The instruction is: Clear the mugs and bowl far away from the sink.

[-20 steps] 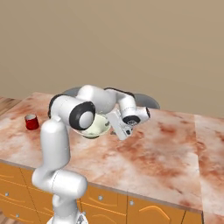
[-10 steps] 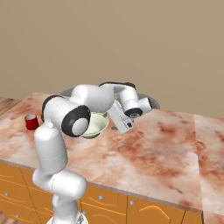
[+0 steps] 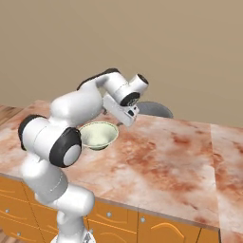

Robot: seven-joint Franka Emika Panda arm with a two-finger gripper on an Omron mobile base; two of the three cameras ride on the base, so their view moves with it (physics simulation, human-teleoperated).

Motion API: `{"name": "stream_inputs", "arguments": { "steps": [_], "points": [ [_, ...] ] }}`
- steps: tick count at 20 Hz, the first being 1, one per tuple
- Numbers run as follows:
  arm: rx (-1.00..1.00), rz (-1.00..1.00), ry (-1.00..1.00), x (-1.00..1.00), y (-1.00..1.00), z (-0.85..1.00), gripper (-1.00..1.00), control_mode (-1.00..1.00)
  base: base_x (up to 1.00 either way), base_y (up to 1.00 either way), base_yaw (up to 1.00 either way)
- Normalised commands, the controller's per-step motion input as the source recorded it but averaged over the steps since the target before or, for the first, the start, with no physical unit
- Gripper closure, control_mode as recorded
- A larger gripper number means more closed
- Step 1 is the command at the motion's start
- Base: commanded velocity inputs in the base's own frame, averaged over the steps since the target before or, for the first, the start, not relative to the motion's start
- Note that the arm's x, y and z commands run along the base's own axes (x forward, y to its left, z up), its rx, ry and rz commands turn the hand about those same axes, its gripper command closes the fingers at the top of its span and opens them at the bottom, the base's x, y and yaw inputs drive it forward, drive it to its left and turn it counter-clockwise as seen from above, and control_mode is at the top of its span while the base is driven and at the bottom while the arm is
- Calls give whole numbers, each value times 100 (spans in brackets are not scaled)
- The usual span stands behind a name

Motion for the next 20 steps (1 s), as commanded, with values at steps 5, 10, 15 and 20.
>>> {"name": "stream_inputs", "arguments": {
  "steps": [5, 10, 15, 20],
  "points": [
    [-29, -13, 0, -44, 6, 64, -100, -100, 0, 0, 0],
    [-16, -4, -2, -74, 6, 36, -100, -100, 0, 0, 0],
    [-8, -1, -5, -80, 0, 31, -100, -100, 0, 0, 0],
    [-14, 0, -20, -69, 10, 26, -100, -100, 0, 0, 0]
  ]
}}
